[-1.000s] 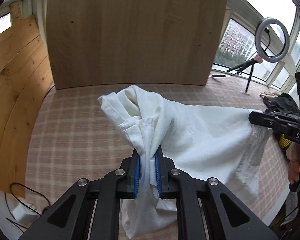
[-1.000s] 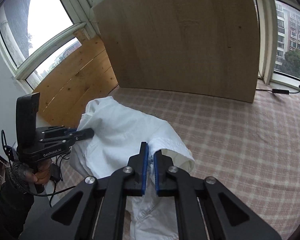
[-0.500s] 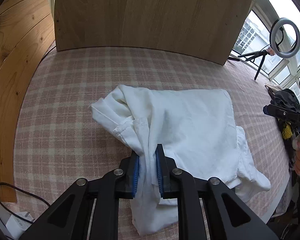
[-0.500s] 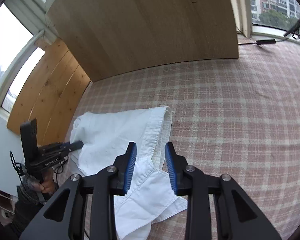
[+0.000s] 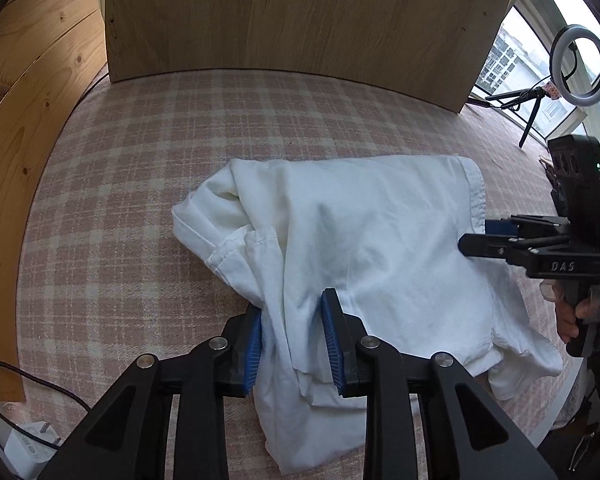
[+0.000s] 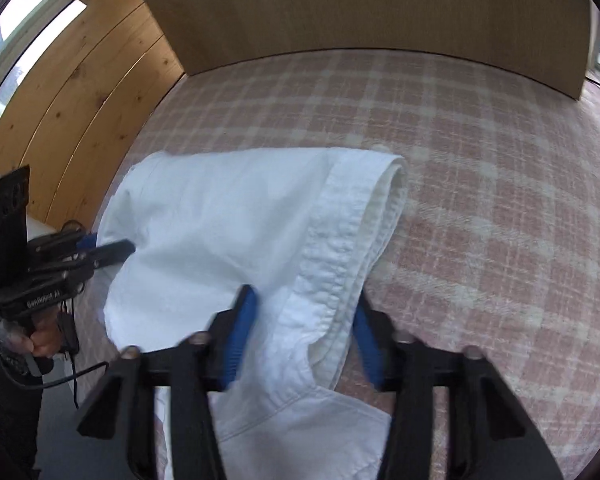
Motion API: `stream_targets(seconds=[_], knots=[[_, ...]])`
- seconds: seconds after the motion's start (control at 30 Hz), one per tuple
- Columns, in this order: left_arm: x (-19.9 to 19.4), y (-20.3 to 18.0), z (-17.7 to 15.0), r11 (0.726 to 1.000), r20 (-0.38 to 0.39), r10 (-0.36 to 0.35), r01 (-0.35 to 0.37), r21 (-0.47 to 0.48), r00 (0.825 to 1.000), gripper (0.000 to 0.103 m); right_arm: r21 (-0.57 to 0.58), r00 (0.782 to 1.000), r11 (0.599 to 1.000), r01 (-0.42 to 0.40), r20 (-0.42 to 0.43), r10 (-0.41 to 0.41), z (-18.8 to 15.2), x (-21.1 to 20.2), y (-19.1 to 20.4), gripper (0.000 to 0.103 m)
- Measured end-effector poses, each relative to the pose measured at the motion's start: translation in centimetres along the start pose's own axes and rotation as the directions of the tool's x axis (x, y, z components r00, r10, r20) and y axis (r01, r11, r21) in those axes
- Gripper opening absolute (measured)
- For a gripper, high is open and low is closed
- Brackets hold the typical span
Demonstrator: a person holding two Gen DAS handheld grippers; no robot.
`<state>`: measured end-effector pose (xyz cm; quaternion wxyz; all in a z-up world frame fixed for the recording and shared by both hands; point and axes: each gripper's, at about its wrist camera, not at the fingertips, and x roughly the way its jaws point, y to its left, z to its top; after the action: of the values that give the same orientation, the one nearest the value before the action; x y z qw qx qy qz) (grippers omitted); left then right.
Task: Fold clothes
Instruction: 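Grasp the shirt edge with both grippers and lift it toward the wooden panel, then lower the shirt onto the rug by the panel and open both grippers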
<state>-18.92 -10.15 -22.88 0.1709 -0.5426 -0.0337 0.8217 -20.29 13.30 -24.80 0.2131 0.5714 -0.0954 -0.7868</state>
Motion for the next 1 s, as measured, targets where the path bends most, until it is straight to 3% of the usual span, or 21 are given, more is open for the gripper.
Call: stream_targets(seconds=[0.07,0.23,0.37,0.57,0.67,0.73,0.87,1.0], knots=[[-0.4,0.0,-0.1,1.000,0.023,-0.002,0.002,-0.012,1.000,0.018,-0.021,1.000,0.999,-0.030,-0.007,0.030,-0.2,0.2,0.5,0.015],[-2.9,1.3,0.8,0.999,0.080,-0.008,0.011,-0.042,0.997,0.014,-0.039,0.991,0.992,-0.119,0.063,0.122,1.9,-3.1,2.9,0.014],[-4.7,3.6,3.1,0.998,0.123,0.057,-0.052,-0.037,0.991,0.014,-0.097,0.979,0.984,-0.152,0.121,0.163,5.0,-4.1,5.8,0.014],[-3.6,7.9,7.1,0.988,0.120,0.155,-0.150,-0.045,0.981,0.015,-0.109,0.981,0.985,-0.132,0.126,0.145,9.4,0.3,7.6,0.014],[-1.0,9.9,7.8,0.972,0.046,0.234,-0.232,-0.046,0.971,0.031,-0.081,0.998,0.996,-0.038,0.051,0.042,10.2,3.5,6.4,0.015],[0.3,10.9,7.8,0.956,0.001,0.289,-0.288,-0.052,0.957,0.032,-0.055,0.999,0.998,0.027,-0.018,-0.028,10.5,5.4,5.4,0.025],[-2.5,11.2,7.5,0.935,0.071,0.353,-0.349,-0.057,0.933,0.030,-0.090,1.000,0.996,0.026,0.018,-0.024,10.7,4.3,5.7,0.029],[-4.1,9.7,8.6,0.951,0.141,0.308,-0.309,-0.015,0.941,0.031,-0.156,0.996,0.987,0.040,0.090,-0.026,11.8,3.7,7.5,0.029]])
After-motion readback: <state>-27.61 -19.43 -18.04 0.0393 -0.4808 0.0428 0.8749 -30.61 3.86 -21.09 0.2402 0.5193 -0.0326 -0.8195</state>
